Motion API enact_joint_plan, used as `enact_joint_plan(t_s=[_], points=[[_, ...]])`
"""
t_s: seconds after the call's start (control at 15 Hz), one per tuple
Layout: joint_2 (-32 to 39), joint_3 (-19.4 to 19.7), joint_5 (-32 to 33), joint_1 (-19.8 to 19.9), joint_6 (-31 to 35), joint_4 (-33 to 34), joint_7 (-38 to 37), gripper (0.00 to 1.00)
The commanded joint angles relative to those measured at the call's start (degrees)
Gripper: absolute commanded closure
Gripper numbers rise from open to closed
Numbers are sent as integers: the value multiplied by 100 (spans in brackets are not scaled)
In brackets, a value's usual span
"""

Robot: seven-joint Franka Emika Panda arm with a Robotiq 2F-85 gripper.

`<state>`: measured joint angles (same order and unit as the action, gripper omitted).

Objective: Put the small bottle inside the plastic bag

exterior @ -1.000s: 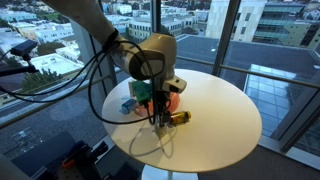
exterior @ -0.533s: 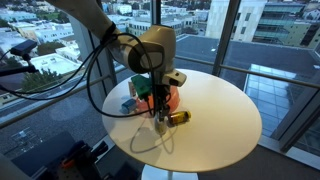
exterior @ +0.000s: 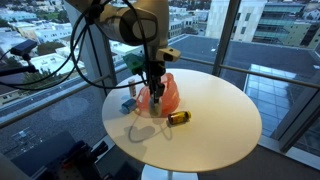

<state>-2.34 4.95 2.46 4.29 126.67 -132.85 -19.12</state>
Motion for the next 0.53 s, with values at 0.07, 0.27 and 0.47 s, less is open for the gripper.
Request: enact_joint_plan(t_s=[0.07,0.27,0.47], points=[[-204,-202,-195,-112,-558,489,-120,81],[-57,-348,-372,-220,-595,860,-255,81],[141,-468,-456,-309,-594,1192,-507,81]])
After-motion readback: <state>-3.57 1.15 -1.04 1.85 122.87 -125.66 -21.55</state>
